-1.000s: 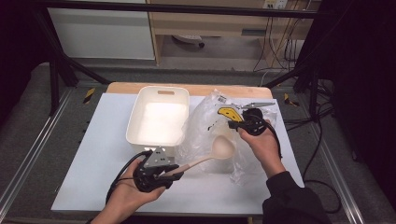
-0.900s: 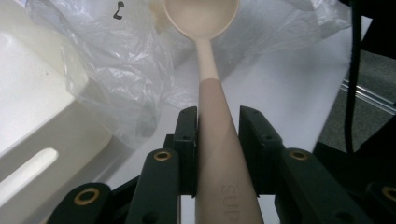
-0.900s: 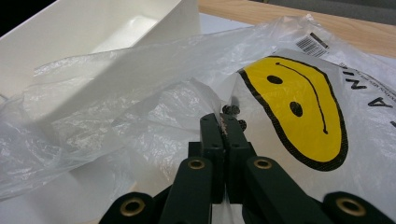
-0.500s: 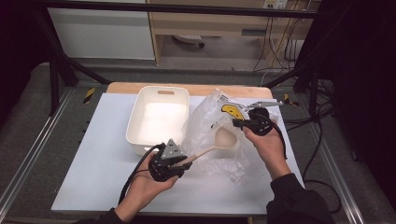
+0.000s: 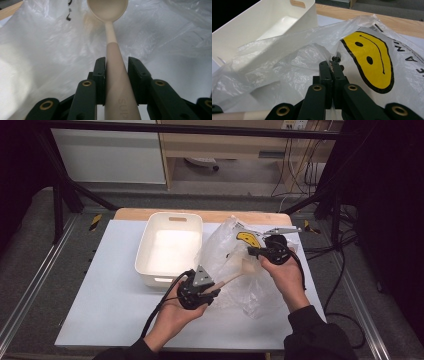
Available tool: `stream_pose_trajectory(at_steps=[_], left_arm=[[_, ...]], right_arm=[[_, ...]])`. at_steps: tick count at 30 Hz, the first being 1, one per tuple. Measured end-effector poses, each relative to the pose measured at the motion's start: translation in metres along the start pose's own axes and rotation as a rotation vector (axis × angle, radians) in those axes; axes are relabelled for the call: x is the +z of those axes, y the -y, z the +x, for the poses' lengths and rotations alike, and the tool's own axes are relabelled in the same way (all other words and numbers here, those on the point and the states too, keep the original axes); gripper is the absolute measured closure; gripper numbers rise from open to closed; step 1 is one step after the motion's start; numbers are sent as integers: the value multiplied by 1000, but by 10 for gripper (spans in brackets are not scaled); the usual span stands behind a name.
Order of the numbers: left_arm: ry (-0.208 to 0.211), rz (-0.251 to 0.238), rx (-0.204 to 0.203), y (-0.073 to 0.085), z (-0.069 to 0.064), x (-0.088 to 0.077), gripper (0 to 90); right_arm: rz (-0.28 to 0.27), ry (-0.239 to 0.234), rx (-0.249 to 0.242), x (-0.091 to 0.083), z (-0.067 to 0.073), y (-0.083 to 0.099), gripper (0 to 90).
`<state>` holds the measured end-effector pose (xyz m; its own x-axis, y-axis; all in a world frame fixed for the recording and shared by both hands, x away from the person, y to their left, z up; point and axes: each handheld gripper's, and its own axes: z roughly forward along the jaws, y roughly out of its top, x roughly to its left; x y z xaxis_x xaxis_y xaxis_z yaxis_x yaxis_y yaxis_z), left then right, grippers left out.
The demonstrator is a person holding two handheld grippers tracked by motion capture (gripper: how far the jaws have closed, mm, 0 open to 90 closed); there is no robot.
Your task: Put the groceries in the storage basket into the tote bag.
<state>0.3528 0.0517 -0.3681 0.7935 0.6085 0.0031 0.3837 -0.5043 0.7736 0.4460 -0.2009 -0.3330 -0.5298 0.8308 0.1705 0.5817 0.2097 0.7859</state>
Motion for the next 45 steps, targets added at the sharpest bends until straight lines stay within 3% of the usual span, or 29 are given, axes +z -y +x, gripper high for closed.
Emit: stream_pose_trajectory(at_steps=[11,22,26,29,33,45], left_arm=[[-28,-11,-9,-13,-16,37,691],[-55,-62,-24,-20,-25,66,691],[-69,-91,-40,-22,-26,75,692],[-53,-99,-49,-22,-24,82,691],[-70,-95,-11,-21,-25,92,692],[-86,-105,-8,-18,-18,114,692]], right_arm=[[-24,-1,16,-3,2,-5,900],[-35,-2,18,-6,0,-5,900],[-41,-6,21,-7,0,-4,900],[-40,-9,20,-8,1,-4,900],[-40,-13,11,-10,1,-4,900],[-45,-23,0,-14,5,-8,900]])
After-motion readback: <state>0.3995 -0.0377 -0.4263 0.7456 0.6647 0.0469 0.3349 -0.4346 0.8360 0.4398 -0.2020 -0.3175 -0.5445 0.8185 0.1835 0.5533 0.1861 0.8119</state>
